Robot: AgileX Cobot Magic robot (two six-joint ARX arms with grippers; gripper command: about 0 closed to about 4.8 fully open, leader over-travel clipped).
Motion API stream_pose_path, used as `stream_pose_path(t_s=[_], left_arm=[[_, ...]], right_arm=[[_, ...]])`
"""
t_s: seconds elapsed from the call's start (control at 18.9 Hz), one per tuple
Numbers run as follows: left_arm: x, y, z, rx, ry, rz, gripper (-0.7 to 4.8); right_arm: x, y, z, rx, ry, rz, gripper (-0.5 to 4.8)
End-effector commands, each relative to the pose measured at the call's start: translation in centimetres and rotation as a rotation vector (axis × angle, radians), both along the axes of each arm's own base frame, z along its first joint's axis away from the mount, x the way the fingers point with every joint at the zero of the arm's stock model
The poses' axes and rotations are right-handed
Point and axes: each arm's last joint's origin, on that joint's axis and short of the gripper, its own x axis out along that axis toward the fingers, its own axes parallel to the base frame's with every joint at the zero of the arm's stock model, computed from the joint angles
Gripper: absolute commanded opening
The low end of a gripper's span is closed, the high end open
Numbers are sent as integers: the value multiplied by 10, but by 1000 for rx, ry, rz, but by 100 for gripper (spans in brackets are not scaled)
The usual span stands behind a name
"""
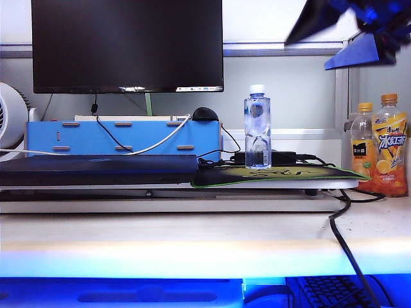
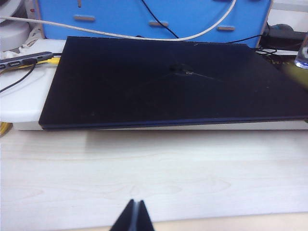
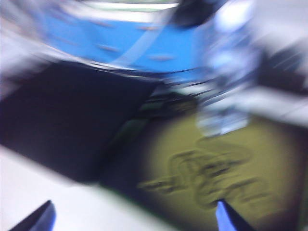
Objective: Pick up the mineral water bottle and place it on the laptop.
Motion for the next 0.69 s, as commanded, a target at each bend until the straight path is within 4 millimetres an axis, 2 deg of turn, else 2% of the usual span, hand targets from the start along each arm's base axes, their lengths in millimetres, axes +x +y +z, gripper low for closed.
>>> stream_pose_path(t_s=[0.05,0.11,0.26,0.32,0.42,0.53,0.69], left_arm=[[0,0,0,0,4,-7,-2],[0,0,0,0,4,-7,-2],[0,0,0,0,4,-7,-2],[0,0,0,0,4,-7,-2],[0,0,0,0,4,-7,-2],[0,0,0,1,4,-6,-2],[0,0,0,0,4,-7,-2]], right_arm=[[11,19,5,-170,-219,-150,479],[19,22,1,-170,-232,-181,479],[61,38,-17,-209,-179,-221,479],[81,47,-20,-218,-162,-219,479],[103,55,-22,-224,-156,-228,479],[135,67,-23,-238,-162,-273,479],[164,77,-28,-247,-164,-321,479]])
